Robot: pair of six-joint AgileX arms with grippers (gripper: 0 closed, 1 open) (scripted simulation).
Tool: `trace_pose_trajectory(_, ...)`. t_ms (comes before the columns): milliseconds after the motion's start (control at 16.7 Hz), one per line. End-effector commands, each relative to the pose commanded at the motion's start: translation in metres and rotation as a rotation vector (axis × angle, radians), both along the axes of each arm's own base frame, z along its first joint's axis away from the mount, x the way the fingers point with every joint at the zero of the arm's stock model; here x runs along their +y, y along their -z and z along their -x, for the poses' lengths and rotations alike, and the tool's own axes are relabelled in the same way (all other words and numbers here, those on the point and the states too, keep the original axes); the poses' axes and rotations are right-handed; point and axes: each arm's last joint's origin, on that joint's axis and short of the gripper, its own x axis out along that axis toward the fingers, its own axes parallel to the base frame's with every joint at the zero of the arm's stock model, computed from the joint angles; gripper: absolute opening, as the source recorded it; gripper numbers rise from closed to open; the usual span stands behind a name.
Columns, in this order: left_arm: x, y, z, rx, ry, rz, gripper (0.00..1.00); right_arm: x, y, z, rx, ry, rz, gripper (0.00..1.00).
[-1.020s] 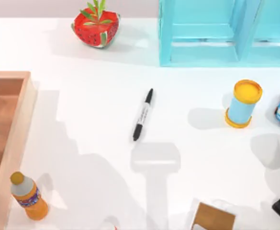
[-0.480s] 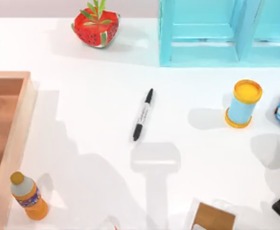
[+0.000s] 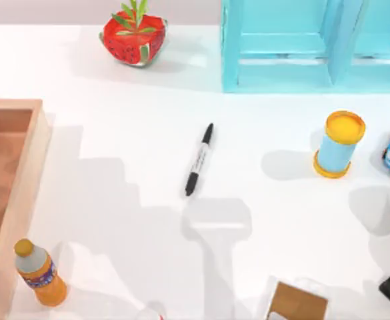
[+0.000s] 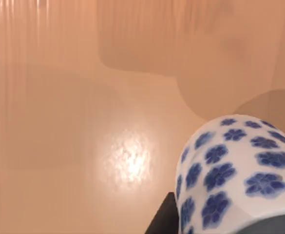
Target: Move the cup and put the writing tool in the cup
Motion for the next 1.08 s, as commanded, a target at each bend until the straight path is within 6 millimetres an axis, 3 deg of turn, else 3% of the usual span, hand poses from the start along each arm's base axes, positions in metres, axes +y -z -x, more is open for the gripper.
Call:
trace_pose_trajectory(120,-0.015,-0.023,-0.009,-0.017,-0.027,0.002,0.0,0.0,0.0,0.0,0.0,0.0,0.0,1.0)
trace_pose_trajectory(300,-0.056,-0.06,-0.011,-0.005,-0.021,0.013,0.0,0.0,0.0,0.0,0.0,0.0,0.0,1.0)
trace_pose_trajectory(540,-0.119,-0.099,0.009,0.053,0.05,0.023,0.0,0.0,0.0,0.0,0.0,0.0,0.0,1.0)
trace_pose_trajectory(660,-0.138,-0.11,0.019,0.08,0.078,0.022,0.0,0.0,0.0,0.0,0.0,0.0,0.0,1.0)
trace_pose_trajectory(1080,-0.145,-0.11,0.021,0.096,0.088,0.021,0.0,0.0,0.0,0.0,0.0,0.0,0.0,1.0)
